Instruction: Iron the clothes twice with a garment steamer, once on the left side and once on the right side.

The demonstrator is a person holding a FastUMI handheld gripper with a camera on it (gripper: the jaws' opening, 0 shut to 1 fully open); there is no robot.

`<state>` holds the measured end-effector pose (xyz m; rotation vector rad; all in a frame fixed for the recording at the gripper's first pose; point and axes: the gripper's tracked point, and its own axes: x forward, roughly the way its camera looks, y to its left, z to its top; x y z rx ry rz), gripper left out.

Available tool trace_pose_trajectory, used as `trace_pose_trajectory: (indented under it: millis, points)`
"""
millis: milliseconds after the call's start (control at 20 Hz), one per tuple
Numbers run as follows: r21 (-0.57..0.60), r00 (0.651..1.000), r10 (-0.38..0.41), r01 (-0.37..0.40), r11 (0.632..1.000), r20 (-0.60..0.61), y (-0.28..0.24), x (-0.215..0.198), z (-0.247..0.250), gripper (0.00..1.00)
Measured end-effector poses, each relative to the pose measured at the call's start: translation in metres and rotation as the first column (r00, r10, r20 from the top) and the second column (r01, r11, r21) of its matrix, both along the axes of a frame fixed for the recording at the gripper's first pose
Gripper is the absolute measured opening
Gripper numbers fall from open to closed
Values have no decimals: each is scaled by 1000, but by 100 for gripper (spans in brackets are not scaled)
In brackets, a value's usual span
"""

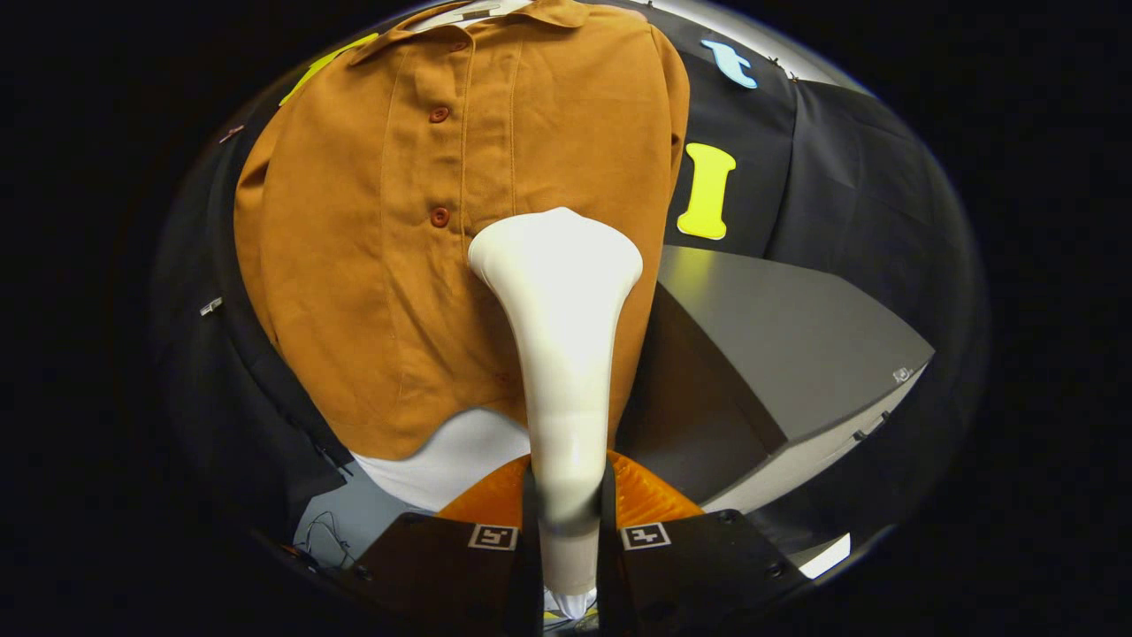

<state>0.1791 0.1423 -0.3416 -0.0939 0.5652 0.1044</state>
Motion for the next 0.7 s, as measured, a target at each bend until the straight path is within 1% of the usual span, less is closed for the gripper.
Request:
trace_pose_trajectory:
  millis: [150, 300, 500, 700]
  points:
    - [5, 1000, -5, 5, 1000, 27, -4, -15, 16, 27]
    - [24, 997, -10, 8, 1000, 76, -4, -25, 49, 27]
    - [55, 984, -3, -7, 998, 178, 10, -30, 116, 27]
    - [81, 964, 23, -46, 996, 265, 40, -29, 178, 27]
